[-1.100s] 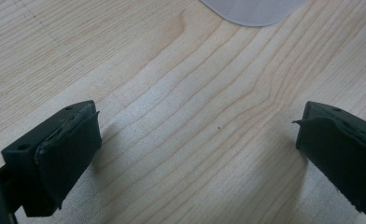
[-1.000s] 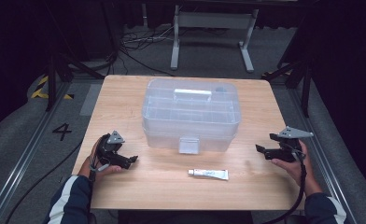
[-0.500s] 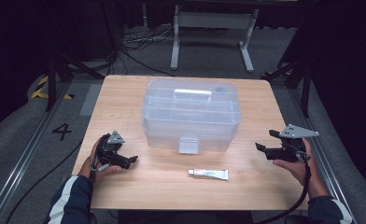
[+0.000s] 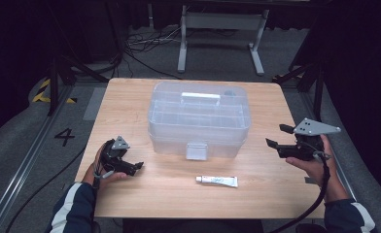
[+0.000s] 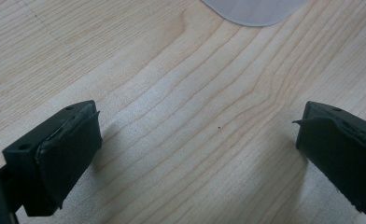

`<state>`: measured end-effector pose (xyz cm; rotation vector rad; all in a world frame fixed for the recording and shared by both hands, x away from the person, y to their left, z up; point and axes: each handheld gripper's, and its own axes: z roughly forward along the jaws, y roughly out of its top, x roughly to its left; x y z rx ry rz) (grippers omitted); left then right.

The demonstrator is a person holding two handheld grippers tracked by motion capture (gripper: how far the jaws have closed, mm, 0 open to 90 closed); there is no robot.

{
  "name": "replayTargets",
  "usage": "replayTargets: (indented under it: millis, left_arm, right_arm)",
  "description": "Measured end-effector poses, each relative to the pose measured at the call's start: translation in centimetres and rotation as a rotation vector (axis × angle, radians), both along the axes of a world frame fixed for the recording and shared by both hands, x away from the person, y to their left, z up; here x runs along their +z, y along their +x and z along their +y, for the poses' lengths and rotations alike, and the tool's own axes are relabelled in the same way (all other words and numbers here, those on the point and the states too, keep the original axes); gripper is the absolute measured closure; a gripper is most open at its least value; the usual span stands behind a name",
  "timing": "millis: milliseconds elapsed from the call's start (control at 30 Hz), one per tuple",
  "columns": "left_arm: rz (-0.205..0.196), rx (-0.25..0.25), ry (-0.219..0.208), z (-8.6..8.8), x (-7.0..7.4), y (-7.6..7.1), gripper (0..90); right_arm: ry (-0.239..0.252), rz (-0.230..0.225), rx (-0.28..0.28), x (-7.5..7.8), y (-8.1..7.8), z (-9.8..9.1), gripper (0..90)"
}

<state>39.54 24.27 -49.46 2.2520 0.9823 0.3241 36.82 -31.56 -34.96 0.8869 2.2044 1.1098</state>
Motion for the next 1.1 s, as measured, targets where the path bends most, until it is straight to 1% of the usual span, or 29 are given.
replayTargets:
  millis: [67,133,200,267,300,367,433,500,533,567,600,633,700,800,833,867,900,933,967,1000,1067,1100]
  left_arm:
    - [-0.002,0.001,0.002,0.0,0.0,0.0,0.4]
    - [-0.001,0.004,0.002,0.0,0.0,0.0,0.4]
    - [0.008,0.007,0.005,-0.1,0.1,0.0,0.4]
    - [0.006,0.010,0.012,-0.1,0.1,0.0,0.6]
    - [0.013,0.016,0.011,-0.1,0.2,0.0,1.1]
    - [0.008,0.032,0.009,-0.2,0.3,0.0,4.1]
    - [0.004,0.031,-0.002,-0.1,0.4,-0.1,8.9]
    - [0.001,0.028,-0.003,-0.1,0.6,-0.2,17.0]
    - [-0.004,0.029,-0.005,-0.3,0.7,-0.2,18.0]
    - [-0.010,0.018,0.000,-0.4,1.0,-0.3,15.3]
    - [-0.025,0.005,-0.002,-0.5,1.3,-0.2,15.9]
    - [-0.038,0.005,-0.018,-0.7,1.6,-0.3,17.5]
    - [-0.068,0.001,-0.048,-1.2,2.5,-0.3,16.1]
    - [-0.109,-0.021,-0.064,-2.0,3.7,-0.4,16.9]
    - [-0.111,-0.029,-0.075,-2.3,3.9,-0.5,16.8]
    - [-0.128,-0.033,-0.065,-2.6,4.2,-0.6,16.8]
    - [-0.128,-0.033,-0.065,-2.6,4.2,-0.6,16.9]
    - [-0.143,-0.047,-0.071,-2.9,4.6,-0.6,16.9]
    - [-0.151,-0.052,-0.072,-3.1,4.8,-0.6,19.1]
    - [-0.155,-0.057,-0.069,-3.3,5.1,-0.6,19.1]
    - [-0.169,-0.062,-0.096,-3.6,5.6,-0.5,20.0]
    - [-0.181,-0.063,-0.093,-3.7,5.8,-0.5,21.1]
  right_arm:
    - [0.003,-0.020,0.003,1.3,0.3,0.6,31.3]
    - [-0.001,-0.032,0.017,2.3,0.7,1.3,32.6]
    - [-0.013,-0.044,0.031,3.2,1.3,2.4,33.4]
    - [-0.030,-0.053,0.056,4.1,2.1,3.9,35.1]
    - [-0.042,-0.052,0.063,4.4,2.6,4.5,35.7]
    - [-0.050,-0.041,0.081,4.8,3.5,5.9,36.2]
    - [-0.055,-0.027,0.103,5.0,4.4,7.2,37.1]
    - [-0.070,-0.017,0.113,5.0,5.2,8.4,38.0]
    - [-0.069,-0.004,0.125,5.0,5.7,9.1,38.2]
    - [-0.075,0.007,0.137,4.9,6.1,9.7,39.9]
    - [-0.085,0.013,0.147,4.9,6.5,10.4,41.3]
    - [-0.093,0.017,0.151,4.8,6.9,10.9,41.8]
    - [-0.093,0.031,0.163,4.7,7.7,11.8,44.2]
    - [-0.105,0.048,0.173,4.9,8.9,13.2,46.9]
    - [-0.113,0.048,0.171,4.9,9.1,13.4,48.7]
    - [-0.115,0.057,0.168,4.9,9.4,13.7,49.0]
    - [-0.112,0.065,0.172,4.8,9.7,14.0,50.4]
    - [-0.112,0.065,0.172,4.8,9.7,14.0,50.4]
    - [-0.134,0.069,0.178,4.6,10.1,14.8,53.2]
    - [-0.134,0.069,0.178,4.6,10.1,14.8,53.2]
    - [-0.146,0.074,0.186,4.5,10.4,15.5,56.4]
    - [-0.156,0.073,0.179,4.5,10.6,15.8,57.7]
